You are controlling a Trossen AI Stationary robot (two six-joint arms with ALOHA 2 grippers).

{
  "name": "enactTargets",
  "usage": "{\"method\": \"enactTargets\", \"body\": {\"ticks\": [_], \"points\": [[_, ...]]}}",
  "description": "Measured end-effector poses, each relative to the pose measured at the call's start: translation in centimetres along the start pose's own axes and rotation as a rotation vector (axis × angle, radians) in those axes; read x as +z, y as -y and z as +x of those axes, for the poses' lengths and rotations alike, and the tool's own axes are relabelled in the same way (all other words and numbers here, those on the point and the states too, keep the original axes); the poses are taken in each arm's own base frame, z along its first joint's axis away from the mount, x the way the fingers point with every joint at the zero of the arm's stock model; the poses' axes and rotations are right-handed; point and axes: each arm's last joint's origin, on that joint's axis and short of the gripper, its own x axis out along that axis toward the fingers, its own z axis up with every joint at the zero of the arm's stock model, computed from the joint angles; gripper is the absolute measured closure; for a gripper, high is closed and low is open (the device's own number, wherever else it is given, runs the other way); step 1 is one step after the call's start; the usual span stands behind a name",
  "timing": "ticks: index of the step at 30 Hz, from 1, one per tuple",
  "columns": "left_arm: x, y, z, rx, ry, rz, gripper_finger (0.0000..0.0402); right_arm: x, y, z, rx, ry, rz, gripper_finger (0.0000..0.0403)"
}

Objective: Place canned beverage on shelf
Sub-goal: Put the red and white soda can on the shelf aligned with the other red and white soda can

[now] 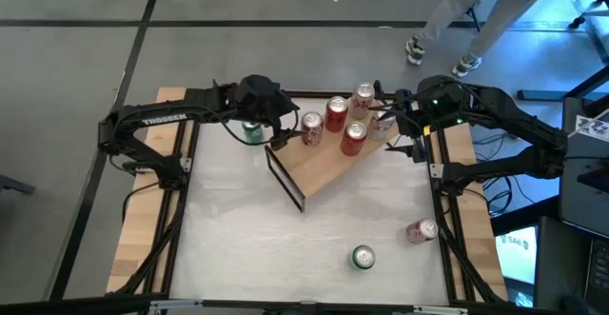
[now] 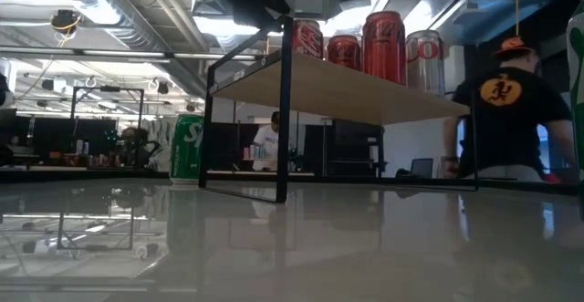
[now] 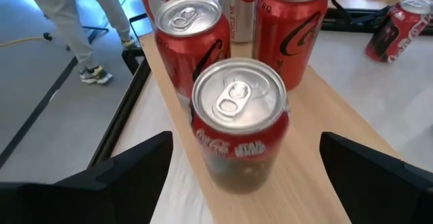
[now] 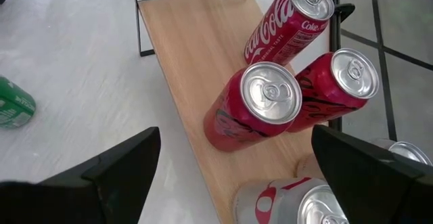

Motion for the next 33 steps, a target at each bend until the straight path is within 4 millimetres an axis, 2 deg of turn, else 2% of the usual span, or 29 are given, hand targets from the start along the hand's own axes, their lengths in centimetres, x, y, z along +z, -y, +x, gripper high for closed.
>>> {"method": "enactTargets", "body": {"ticks": [8, 14, 23, 33], "points": [[0.0, 0.3, -1.9, -0.015, 0.000, -0.039, 0.0040, 0.0, 0.0, 0.1, 0.003, -0.001, 0.084, 0.0024], [0.0, 0.7, -1.8, -0.024, -0.005, -0.031, 0.0040, -0.1, -0.2, 0.1, 0.063, -0.002, 0.278, 0.0024], [0.1, 2.0, -1.7, -0.059, -0.007, -0.007, 0.0040, -1.2, -1.3, 0.0, 0.133, -0.158, 0.640, 0.0024], [0.1, 2.9, -1.8, -0.030, -0.010, 0.014, 0.0040, 0.1, -3.0, 1.2, 0.122, -0.196, 0.610, 0.0024]]}}
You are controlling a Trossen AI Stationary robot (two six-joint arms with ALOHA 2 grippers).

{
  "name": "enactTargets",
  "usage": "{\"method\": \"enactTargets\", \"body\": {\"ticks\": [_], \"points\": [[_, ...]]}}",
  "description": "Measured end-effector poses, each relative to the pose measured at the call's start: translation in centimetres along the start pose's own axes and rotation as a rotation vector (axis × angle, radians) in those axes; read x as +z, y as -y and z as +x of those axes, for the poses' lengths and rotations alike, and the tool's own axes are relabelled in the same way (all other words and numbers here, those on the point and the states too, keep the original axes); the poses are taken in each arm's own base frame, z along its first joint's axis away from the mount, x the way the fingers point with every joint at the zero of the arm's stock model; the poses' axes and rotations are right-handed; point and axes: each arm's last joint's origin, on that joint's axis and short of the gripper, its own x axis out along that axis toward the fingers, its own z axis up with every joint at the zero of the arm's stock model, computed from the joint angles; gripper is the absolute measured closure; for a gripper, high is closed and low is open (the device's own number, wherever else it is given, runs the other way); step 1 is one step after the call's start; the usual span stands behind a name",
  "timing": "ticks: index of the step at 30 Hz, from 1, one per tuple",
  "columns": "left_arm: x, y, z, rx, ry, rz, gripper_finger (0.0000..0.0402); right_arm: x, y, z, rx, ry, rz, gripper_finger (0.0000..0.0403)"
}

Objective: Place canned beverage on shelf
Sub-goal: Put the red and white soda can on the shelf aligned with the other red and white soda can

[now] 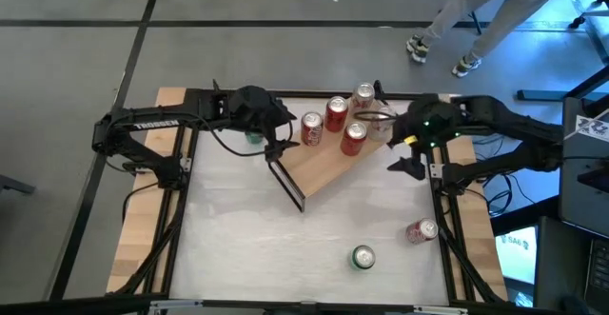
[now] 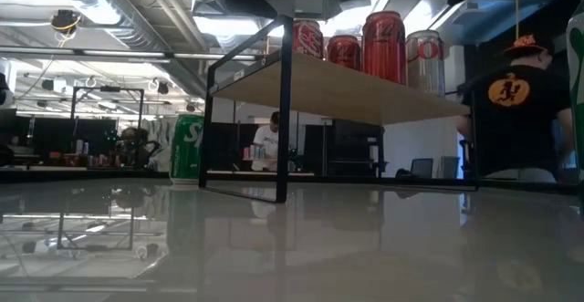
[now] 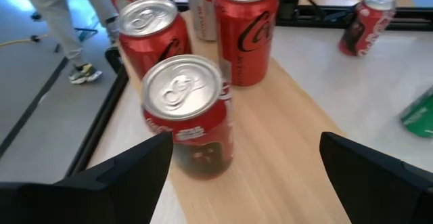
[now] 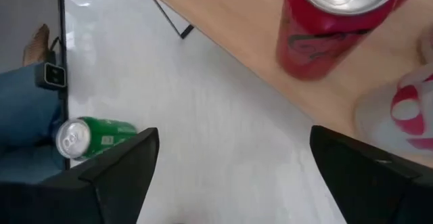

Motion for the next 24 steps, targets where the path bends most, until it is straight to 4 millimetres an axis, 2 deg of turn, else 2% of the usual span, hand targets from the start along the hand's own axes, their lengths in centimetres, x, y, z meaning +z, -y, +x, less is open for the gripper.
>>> {"method": "enactTargets", "body": {"ticks": [7, 13, 18, 24], "points": [[-0.1, -0.1, 0.0, 0.024, -0.011, -0.001, 0.0040, -0.1, -2.3, 2.0, 0.024, -0.133, 0.148, 0.0024], [-0.1, 0.4, 0.0, 0.011, -0.010, -0.029, 0.0040, -1.6, -5.4, 3.1, -0.022, -0.261, 0.272, 0.0024], [-0.1, 1.1, 0.0, -0.012, -0.012, -0.022, 0.0040, -3.1, -7.8, 3.0, -0.061, -0.308, 0.346, 0.0024], [0.0, 2.1, -0.1, -0.040, -0.010, -0.004, 0.0040, -5.1, -10.4, 2.5, -0.097, -0.274, 0.345, 0.0024]]}}
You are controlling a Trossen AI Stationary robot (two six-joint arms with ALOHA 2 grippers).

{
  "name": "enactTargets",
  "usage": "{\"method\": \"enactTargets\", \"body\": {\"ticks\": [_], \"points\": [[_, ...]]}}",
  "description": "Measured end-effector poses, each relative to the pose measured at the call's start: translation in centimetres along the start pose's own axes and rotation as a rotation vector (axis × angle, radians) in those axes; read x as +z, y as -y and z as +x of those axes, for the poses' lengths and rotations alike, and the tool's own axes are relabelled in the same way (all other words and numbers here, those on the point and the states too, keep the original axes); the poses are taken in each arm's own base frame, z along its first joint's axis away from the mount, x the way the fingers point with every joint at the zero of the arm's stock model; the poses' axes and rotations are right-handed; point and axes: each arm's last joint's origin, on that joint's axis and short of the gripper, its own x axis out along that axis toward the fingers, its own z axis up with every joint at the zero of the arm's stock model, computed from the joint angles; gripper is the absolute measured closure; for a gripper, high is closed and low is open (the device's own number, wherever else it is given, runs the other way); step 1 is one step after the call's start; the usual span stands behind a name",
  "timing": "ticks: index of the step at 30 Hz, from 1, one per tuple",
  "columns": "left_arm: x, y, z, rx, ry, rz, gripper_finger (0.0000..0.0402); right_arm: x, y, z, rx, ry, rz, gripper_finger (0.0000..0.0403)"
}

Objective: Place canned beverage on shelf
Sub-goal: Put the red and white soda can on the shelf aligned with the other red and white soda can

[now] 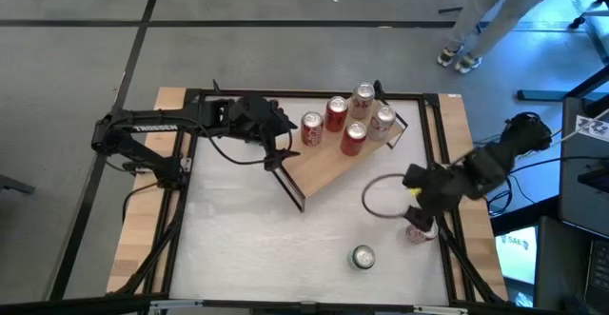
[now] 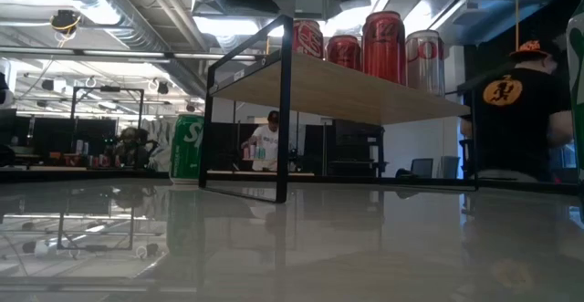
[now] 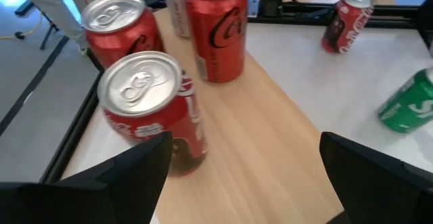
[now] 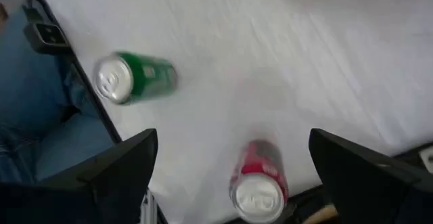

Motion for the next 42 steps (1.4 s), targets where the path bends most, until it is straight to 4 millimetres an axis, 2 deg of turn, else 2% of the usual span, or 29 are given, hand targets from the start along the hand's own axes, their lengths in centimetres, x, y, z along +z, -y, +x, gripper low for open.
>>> {"method": "enactTargets", "body": {"ticks": [7, 14, 29, 34, 42], "points": [[0.0, 0.9, 0.0, -0.025, 0.001, 0.017, 0.0041, -3.8, 0.3, 2.2, -0.154, -0.081, 0.069, 0.0024], [0.0, 1.0, -0.1, -0.028, 0.002, 0.019, 0.0041, -5.7, 0.6, 4.2, -0.207, -0.111, 0.072, 0.0024], [0.0, 1.0, -0.1, -0.028, 0.003, 0.020, 0.0041, -8.6, 0.3, 7.1, -0.189, -0.150, 0.187, 0.0024], [0.0, 1.0, -0.1, -0.028, 0.003, 0.020, 0.0041, -9.1, 0.1, 8.1, -0.151, -0.152, 0.191, 0.0024], [0.0, 1.0, -0.1, -0.028, 0.003, 0.020, 0.0041, -9.4, 0.9, 9.7, -0.188, -0.141, 0.209, 0.0024]]}}
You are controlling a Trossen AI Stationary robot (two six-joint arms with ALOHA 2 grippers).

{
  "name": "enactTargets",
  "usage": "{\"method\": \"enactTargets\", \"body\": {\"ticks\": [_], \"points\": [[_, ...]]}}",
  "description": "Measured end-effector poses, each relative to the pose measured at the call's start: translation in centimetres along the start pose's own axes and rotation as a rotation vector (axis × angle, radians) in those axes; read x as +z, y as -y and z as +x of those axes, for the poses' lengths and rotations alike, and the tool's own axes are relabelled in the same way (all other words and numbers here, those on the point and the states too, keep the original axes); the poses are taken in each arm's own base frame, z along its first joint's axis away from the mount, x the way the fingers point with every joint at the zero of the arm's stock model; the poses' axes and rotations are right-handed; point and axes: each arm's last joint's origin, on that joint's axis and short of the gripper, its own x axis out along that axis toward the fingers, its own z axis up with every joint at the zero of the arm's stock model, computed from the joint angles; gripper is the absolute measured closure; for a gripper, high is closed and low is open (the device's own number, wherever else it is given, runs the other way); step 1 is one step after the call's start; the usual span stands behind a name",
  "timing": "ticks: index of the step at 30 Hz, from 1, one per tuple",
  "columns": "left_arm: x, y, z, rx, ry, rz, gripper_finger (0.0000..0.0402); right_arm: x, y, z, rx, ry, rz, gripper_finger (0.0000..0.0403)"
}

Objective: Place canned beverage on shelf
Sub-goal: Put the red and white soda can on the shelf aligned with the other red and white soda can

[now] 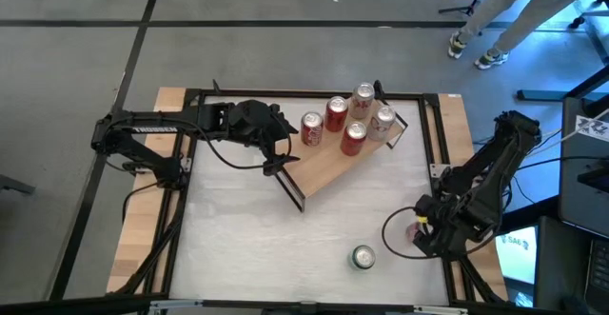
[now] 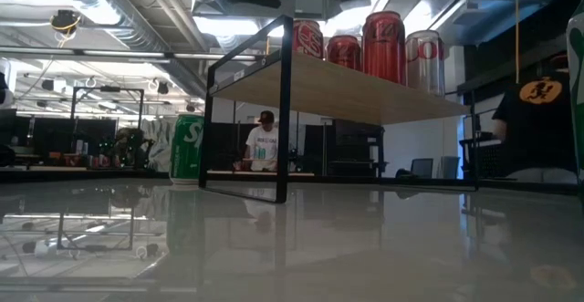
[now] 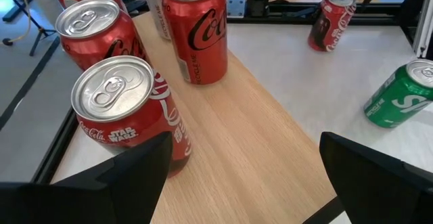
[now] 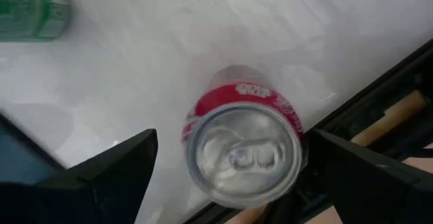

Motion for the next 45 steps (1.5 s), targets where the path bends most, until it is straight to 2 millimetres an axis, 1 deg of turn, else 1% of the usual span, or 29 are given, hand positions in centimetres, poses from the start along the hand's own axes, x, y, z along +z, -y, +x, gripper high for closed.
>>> {"method": "enactTargets", "body": {"ticks": [2, 9, 15, 26, 39, 43, 45], "points": [[0.0, 0.0, 0.0, 0.000, 0.000, 0.000, 0.0041, 0.0, -0.1, 0.3, 0.003, 0.000, 0.009, 0.0024], [0.0, 0.0, 0.0, 0.000, 0.001, 0.005, 0.0040, -0.1, -0.7, 0.3, 0.069, -0.005, 0.027, 0.0024], [0.0, 0.0, 0.0, 0.000, 0.001, 0.026, 0.0040, -0.1, -0.8, 0.7, 0.034, 0.003, 0.020, 0.0024], [0.0, 0.0, 0.0, 0.000, 0.001, 0.027, 0.0040, -0.4, -1.9, 2.4, -0.049, -0.011, 0.009, 0.0024], [0.0, 0.0, 0.0, 0.000, 0.001, 0.027, 0.0040, -0.4, -2.0, 2.5, -0.054, -0.011, 0.009, 0.0024], [0.0, 0.0, 0.0, 0.000, 0.001, 0.027, 0.0040, -0.5, -2.0, 2.5, -0.056, -0.037, 0.009, 0.0024], [0.0, 0.0, 0.0, 0.000, 0.001, 0.027, 0.0040, -0.5, -2.0, 2.5, -0.054, -0.038, 0.009, 0.0029]]}}
